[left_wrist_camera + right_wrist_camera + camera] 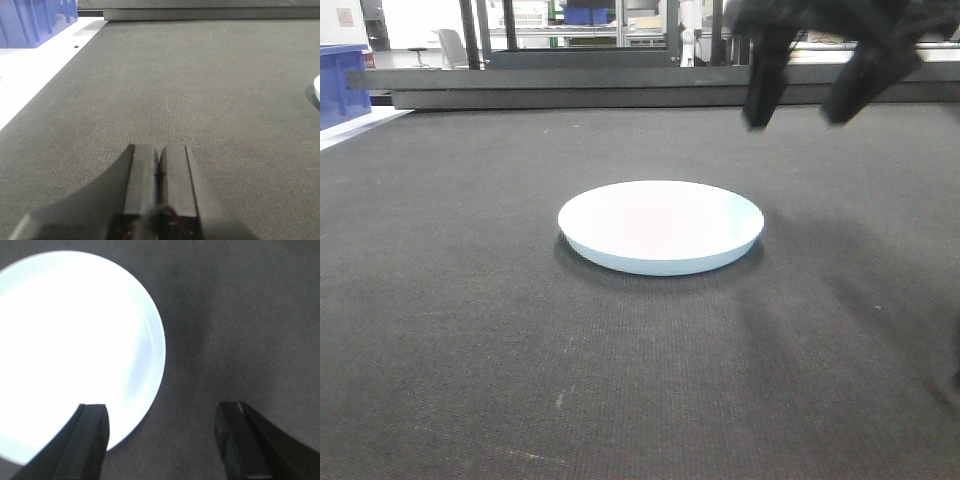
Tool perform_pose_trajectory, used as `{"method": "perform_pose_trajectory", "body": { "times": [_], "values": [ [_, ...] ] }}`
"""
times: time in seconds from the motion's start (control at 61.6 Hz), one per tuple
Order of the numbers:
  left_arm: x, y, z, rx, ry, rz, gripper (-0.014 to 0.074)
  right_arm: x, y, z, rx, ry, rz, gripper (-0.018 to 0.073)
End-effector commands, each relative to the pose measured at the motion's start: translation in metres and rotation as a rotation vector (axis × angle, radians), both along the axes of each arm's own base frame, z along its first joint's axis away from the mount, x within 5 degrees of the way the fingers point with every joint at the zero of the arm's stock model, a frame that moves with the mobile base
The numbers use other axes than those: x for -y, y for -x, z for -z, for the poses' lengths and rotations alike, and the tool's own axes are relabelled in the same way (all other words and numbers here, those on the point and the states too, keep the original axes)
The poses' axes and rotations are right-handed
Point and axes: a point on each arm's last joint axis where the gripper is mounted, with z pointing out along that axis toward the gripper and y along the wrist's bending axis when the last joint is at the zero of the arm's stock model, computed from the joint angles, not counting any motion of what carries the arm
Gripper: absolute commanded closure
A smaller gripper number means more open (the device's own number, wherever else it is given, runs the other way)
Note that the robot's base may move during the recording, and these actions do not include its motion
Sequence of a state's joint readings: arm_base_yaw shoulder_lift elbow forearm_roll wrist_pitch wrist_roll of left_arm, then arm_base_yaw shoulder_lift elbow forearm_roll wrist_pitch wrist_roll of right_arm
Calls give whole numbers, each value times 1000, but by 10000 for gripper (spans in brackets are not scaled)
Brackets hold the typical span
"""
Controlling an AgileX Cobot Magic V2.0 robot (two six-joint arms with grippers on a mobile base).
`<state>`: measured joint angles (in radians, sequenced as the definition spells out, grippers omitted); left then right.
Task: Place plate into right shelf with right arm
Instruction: 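Lower the right gripper onto the rim of the white plate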
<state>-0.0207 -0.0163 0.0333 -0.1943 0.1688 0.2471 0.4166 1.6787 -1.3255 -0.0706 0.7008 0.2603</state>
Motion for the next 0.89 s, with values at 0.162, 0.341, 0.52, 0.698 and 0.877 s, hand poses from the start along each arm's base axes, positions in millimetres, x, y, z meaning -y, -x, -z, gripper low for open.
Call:
{"method": "perform_pose_trajectory", "body": {
  "times": [0.162, 0.341, 0.52, 0.698, 0.877],
  "values": [
    [-1, 0, -5, 81, 13, -14, 643, -12, -28, 10, 102, -5, -15, 17],
    [-1, 0, -5, 81, 13, -14, 643, -17, -39, 25, 120, -13, -23, 52],
    [-1, 0, -5, 81, 13, -14, 643, -18, -43, 36, 114, 9, -33, 207],
    [-1, 0, -5, 81, 13, -14, 643, -20, -47, 42, 120, 8, -38, 234],
    [-1, 0, -5, 81, 13, -14, 643, -21, -49, 53, 99, 17, -39, 239]
  ]
}}
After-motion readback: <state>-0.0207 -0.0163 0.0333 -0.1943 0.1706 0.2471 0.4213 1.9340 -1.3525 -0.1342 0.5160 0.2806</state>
